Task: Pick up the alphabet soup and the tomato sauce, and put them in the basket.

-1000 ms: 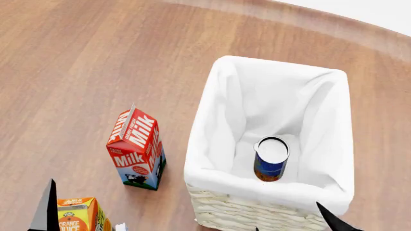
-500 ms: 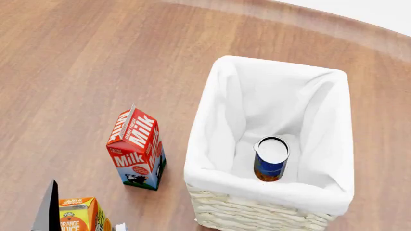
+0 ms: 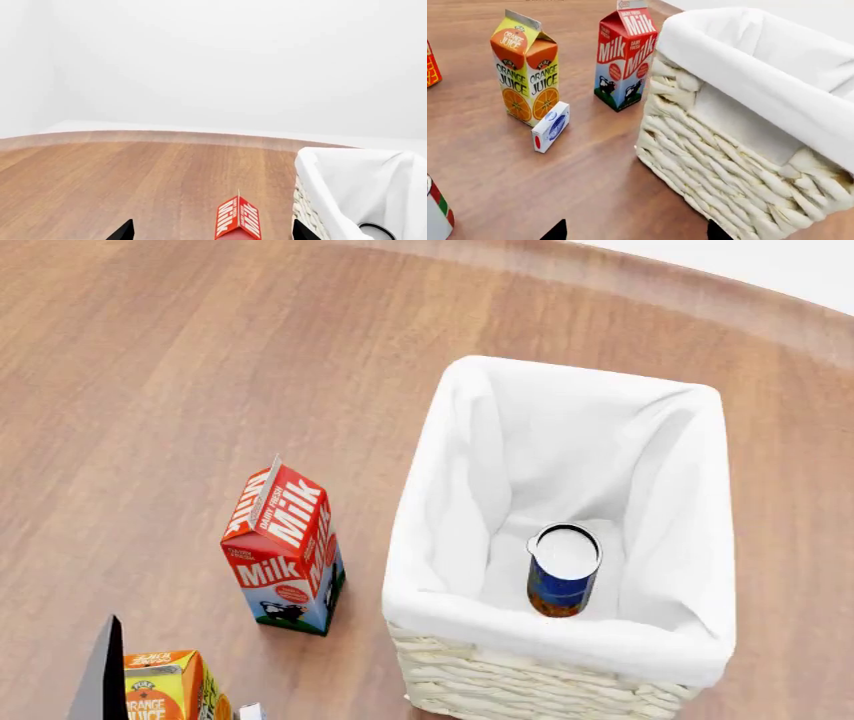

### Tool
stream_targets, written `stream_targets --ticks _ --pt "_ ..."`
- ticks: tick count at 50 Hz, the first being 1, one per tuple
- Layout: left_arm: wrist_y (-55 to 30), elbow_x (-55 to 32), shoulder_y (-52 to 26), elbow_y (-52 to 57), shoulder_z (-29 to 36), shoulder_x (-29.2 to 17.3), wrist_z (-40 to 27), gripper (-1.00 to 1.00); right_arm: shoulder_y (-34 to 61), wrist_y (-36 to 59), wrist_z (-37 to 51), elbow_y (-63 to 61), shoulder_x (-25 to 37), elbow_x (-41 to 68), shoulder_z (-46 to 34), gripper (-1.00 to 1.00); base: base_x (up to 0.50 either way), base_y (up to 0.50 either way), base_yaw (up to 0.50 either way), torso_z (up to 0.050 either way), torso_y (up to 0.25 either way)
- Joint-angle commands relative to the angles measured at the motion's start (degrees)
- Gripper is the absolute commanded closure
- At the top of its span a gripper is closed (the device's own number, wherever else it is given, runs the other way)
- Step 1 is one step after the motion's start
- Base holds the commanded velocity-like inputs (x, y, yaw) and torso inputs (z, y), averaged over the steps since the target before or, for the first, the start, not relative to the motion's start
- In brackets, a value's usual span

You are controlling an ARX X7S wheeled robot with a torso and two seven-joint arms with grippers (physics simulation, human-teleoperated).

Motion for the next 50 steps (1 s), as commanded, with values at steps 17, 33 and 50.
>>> stream_targets --ticks 17,33,50 --pt "3.48 0.53 -0.29 -1.18 -0.97 0.73 1.97 -1.00 0.81 2.52 -8.71 -1.60 -7.83 -1.83 -1.25 -1.00 0.00 0.00 0.00 0.000 0.000" --pt "5.46 2.47 1.10 -2.07 -0.36 0.78 2.69 -1.00 3.45 12.66 -9.79 -8.81 -12.77 -1.18 -2.95 -1.00 0.00 0.00 0.00 0.000 0.000" --pt "6.00 1.86 0.99 -1.94 -0.78 0.28 2.53 -1.00 6.67 25.85 -5.78 -10.39 -18.59 -1.83 -3.74 -1.00 0.00 0.00 0.00 0.000 0.000"
